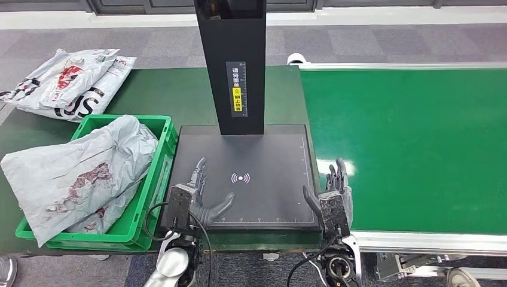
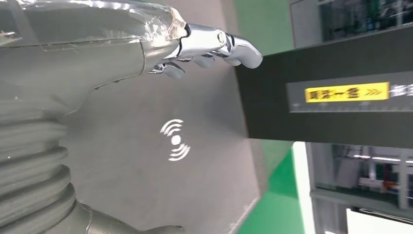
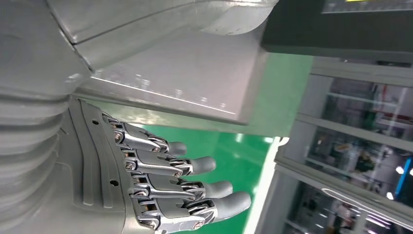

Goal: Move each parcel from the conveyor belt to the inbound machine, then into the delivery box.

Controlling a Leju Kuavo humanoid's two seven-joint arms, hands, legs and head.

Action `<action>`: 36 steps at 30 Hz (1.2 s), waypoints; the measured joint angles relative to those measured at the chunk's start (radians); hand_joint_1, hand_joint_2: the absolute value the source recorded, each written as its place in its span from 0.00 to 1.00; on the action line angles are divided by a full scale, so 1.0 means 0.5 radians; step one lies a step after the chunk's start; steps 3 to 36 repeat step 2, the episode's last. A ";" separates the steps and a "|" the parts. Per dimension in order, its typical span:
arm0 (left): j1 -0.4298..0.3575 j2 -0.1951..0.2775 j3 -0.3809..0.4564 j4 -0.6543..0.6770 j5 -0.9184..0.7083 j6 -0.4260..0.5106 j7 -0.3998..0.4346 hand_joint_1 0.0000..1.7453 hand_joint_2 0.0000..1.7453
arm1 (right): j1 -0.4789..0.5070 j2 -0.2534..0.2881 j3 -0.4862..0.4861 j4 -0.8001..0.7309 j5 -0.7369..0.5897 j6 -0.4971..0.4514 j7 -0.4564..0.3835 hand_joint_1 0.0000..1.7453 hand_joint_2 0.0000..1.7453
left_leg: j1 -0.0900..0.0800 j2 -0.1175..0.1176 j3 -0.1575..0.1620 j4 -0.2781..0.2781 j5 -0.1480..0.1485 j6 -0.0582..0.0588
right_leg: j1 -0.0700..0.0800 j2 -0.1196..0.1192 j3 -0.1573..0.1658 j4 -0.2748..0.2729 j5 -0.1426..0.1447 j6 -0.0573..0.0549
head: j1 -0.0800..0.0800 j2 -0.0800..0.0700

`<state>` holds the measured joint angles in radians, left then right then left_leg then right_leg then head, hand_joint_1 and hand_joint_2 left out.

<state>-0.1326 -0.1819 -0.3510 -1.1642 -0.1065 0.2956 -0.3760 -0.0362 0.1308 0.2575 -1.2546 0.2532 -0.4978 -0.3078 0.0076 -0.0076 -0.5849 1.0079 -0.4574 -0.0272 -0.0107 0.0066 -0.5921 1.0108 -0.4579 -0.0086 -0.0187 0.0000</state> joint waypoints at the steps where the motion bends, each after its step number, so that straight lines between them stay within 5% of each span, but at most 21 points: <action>1: 0.011 0.000 0.000 -0.003 -0.005 -0.003 0.004 0.00 1.00 | 0.011 0.000 0.000 0.004 -0.006 -0.004 -0.001 0.00 1.00 | 0.000 0.000 0.000 0.000 0.000 0.000 | 0.000 0.000 0.000 0.000 0.000 0.000 | 0.000 0.000; 36: 0.016 0.000 0.000 -0.005 -0.008 -0.004 0.005 0.00 1.00 | 0.016 0.000 0.000 0.006 -0.009 -0.007 -0.001 0.00 1.00 | 0.000 0.000 0.000 0.000 0.000 0.000 | 0.000 0.000 0.000 0.000 0.000 0.000 | 0.000 0.000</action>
